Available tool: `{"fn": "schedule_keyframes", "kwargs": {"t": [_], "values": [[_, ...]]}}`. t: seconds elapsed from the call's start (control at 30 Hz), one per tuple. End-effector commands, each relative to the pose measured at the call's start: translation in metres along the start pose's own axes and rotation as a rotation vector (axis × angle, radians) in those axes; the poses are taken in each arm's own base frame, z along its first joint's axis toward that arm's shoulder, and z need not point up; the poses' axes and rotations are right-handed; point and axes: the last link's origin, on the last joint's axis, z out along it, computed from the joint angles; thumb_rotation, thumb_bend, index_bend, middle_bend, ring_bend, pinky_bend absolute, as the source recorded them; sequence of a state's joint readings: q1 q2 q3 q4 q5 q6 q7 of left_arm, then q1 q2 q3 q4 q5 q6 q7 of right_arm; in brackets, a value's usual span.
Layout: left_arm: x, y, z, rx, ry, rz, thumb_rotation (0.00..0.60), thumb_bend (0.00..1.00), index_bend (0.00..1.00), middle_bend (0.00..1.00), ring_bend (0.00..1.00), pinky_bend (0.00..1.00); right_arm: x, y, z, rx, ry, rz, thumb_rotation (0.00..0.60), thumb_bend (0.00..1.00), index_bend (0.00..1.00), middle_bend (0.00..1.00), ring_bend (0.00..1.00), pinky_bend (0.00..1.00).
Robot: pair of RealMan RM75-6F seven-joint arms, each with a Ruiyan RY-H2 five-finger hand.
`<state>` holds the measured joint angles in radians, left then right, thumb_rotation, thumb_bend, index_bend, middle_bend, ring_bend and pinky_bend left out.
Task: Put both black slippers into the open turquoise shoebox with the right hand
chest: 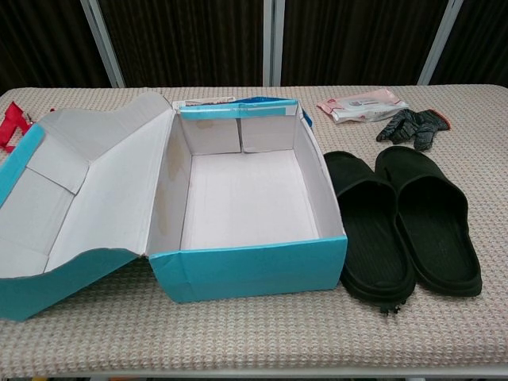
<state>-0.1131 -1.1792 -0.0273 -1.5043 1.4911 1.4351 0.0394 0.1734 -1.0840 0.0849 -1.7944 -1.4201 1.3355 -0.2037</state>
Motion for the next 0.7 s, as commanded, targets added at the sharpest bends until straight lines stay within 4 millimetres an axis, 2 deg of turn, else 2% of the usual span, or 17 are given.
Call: {"fn": "schedule_keyframes", "kwargs": {"t": [0.03,0.27,0.43,0.7], "values": [[0.001,0.001,0.002,-0.006,0.002,-0.007,0.6,0.17,0.17,0.19,0.13,0.21,0.007,-0.006,0.012,0.02,-0.017,-0.002,0.6,0.17,0.0,0.1,0.0,0.0],[-0.001,-0.002,0.004,-0.007,0.003,-0.007,0.6,0.17,0.18,0.19,0.13,0.21,0.016,-0.022,0.048,0.047,-0.12,0.019,0.6,0.17,0.0,0.12,0.0,0.01],[-0.001,-0.003,0.004,-0.019,-0.005,0.031,0.6,0.17,0.19,0.19,0.13,0.21,0.02,-0.047,0.075,0.113,-0.221,0.023,0.6,0.15,0.01,0.13,0.0,0.01],[0.0,-0.003,0.004,-0.025,-0.002,0.014,0.6,0.17,0.19,0.19,0.13,0.18,0.021,-0.082,0.112,0.166,-0.364,-0.013,0.6,0.07,0.01,0.12,0.0,0.01]]}}
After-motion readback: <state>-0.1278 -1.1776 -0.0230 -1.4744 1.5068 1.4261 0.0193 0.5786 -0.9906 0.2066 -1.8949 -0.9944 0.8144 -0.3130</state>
